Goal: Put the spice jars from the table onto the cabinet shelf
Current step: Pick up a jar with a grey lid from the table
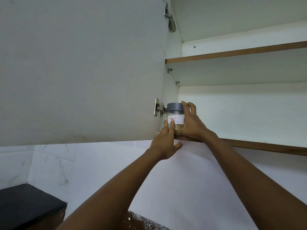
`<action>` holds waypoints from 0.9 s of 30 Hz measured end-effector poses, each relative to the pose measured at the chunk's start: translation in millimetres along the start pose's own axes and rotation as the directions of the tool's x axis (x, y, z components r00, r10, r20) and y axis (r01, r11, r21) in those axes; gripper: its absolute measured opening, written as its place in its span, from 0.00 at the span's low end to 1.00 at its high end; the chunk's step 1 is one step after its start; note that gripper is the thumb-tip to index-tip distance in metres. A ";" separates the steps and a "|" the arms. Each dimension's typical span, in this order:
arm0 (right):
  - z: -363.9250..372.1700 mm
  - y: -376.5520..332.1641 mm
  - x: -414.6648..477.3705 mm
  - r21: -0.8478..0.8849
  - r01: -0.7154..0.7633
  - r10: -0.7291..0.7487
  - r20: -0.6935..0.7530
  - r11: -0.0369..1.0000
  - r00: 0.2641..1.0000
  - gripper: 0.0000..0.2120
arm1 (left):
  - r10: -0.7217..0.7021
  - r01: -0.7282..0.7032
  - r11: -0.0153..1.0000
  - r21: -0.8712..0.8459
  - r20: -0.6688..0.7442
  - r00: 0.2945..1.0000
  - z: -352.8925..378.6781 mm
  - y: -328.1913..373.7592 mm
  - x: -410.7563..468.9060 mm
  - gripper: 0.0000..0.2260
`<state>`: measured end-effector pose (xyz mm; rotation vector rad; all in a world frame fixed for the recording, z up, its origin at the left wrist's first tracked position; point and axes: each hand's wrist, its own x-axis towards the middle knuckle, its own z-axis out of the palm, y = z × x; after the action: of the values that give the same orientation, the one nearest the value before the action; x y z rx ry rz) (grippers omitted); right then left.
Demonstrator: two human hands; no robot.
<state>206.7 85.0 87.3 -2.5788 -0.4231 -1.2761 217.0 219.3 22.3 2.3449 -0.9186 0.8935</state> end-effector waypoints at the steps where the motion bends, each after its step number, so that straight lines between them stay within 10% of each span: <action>1: 1.8 0.7 1.1 0.015 -0.004 0.004 -0.009 1.000 1.000 0.50 | -0.005 0.005 1.000 0.018 -0.003 1.000 2.5 -0.3 0.6 0.39; 14: 8.2 -10.2 -21.8 0.162 -0.116 0.130 -0.084 0.980 0.988 0.56 | -0.053 0.040 0.992 0.116 0.106 0.993 12.2 2.0 -26.9 0.41; 27: -39.8 -96.6 -227.1 0.218 -0.244 0.270 -0.095 0.945 0.958 0.35 | 0.238 -0.237 0.970 0.044 -0.001 0.971 -16.4 44.7 -175.7 0.30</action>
<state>11.8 127.0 -63.5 -2.2813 -0.1743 -1.2212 78.9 273.2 -83.4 2.2999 -1.2079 1.0219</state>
